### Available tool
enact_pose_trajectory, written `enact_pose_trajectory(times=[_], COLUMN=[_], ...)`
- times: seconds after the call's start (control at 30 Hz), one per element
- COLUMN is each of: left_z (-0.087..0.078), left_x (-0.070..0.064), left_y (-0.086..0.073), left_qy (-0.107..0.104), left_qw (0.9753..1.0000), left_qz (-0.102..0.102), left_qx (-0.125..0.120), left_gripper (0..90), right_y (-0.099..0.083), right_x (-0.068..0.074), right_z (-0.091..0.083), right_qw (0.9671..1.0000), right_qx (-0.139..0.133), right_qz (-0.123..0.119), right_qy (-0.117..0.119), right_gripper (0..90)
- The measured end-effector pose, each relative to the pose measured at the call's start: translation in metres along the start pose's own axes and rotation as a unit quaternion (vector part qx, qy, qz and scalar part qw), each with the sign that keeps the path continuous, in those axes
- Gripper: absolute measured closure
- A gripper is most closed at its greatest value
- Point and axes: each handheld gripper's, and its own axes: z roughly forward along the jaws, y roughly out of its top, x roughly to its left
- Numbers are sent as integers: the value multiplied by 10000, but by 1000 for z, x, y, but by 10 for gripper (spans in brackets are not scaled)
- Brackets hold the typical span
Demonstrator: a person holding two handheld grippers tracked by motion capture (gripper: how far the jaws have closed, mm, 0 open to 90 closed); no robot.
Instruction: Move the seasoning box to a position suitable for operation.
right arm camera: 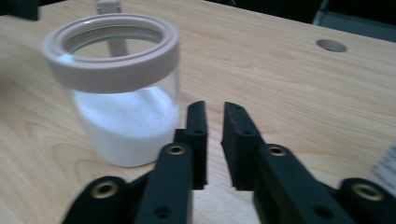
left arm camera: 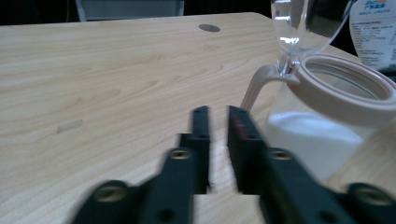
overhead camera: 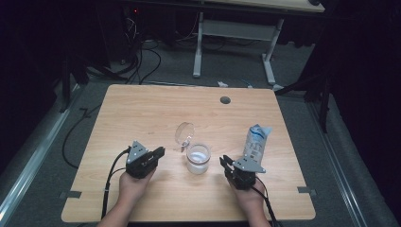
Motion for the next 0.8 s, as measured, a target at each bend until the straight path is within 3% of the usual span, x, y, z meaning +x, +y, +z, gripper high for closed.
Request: enact_pose_trajectory(times=[0.1,0.4,0.8], left_z=[7,23,28], left_x=[-2,-5,-10], left_y=[6,16,26], left_qy=[-6,-75,-165], left_qw=[9999,9998,9994], left_qz=[-76,-189,-234], left_qx=[-75,-76,-167], left_gripper=[900,900,900], right_y=[-3,-6,-6], right_x=[3,9,18], right_z=[3,8,14], right_qw=[9999,9991,9983], right_qx=[80,207,253], right_qz=[-59,-110,-162], right_qy=[79,355,490], right_gripper=[898,900,900])
